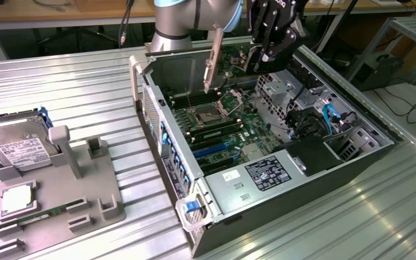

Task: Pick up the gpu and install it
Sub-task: 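Insert the gpu into the slot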

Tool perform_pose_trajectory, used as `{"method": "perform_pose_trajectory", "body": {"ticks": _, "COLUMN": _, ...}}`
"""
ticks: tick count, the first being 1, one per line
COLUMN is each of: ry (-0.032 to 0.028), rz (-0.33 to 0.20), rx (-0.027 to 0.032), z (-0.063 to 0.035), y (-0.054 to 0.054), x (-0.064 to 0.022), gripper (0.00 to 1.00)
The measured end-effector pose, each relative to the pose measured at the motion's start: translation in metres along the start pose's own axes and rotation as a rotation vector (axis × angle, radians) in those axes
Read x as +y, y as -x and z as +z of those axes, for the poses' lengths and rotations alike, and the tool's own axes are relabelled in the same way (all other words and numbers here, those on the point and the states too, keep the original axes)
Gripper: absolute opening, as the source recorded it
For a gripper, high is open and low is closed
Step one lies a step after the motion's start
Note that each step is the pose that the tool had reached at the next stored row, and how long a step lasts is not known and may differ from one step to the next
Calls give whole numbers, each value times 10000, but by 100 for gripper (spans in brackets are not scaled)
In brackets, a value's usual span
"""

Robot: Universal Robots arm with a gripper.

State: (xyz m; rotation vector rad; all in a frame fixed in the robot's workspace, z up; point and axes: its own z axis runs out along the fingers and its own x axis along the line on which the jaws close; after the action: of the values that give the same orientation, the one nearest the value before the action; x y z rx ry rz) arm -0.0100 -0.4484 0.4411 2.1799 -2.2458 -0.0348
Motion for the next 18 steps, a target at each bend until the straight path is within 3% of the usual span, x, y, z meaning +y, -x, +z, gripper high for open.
{"method": "perform_pose_trajectory", "body": {"ticks": 9, "ry": 12, "rz": -1706, "rx": 41, "z": 1, "y": 0, "x": 0, "gripper": 28}}
{"method": "perform_pose_trajectory", "body": {"ticks": 15, "ry": 18, "rz": -2560, "rx": 62, "z": 2, "y": 0, "x": 0, "gripper": 28}}
{"method": "perform_pose_trajectory", "body": {"ticks": 18, "ry": 19, "rz": -2749, "rx": 65, "z": 4, "y": 0, "x": 0, "gripper": 28}}
